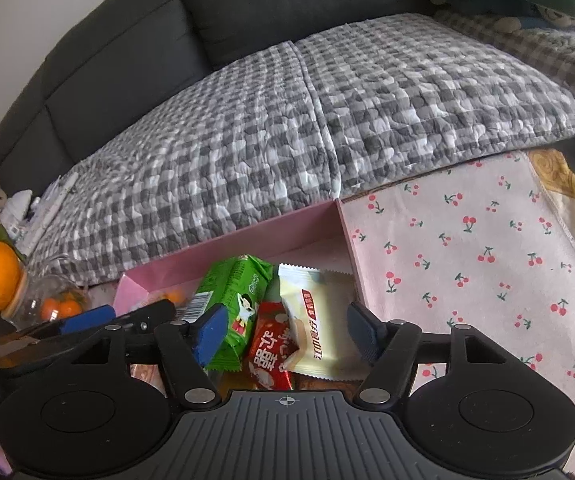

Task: Organize snacks
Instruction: 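Open both tools to drop the cream and orange-and-white packets in the box, then withdraw both open tools from the box toward the loose packets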

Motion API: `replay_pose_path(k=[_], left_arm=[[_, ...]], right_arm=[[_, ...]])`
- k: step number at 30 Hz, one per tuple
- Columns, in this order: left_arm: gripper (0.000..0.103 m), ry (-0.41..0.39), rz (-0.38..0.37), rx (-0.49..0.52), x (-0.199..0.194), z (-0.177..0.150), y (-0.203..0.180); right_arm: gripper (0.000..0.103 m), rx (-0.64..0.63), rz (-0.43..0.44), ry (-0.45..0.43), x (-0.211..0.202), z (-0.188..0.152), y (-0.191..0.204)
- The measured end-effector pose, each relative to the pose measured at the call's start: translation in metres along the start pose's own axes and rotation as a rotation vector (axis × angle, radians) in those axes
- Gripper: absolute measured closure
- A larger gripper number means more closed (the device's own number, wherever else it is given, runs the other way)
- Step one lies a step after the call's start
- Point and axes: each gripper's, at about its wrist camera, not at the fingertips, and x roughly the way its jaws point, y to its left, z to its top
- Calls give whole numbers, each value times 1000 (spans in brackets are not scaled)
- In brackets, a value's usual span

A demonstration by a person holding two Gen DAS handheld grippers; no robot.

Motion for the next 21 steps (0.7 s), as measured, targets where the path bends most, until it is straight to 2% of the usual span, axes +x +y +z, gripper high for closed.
replay_pose_path(k=[7,10,16,19,21], left_arm=[[17,3,-14,-1,-14,-4,4],[15,4,-21,1,-24,-9,5],[10,-10,-43,-25,-51,-22,10],[7,-17,-45,-22,-64,-31,10],[6,-18,-46,-10,-72,-36,10]], right_arm=[[35,5,-25,19,-19,-2,2],[28,-5,-37,13,-32,-6,6],[27,-33,-46,32,-55,-24,15],[20,-42,-46,41,-66,-35,19],[20,-50,-46,49,-73,-41,25]])
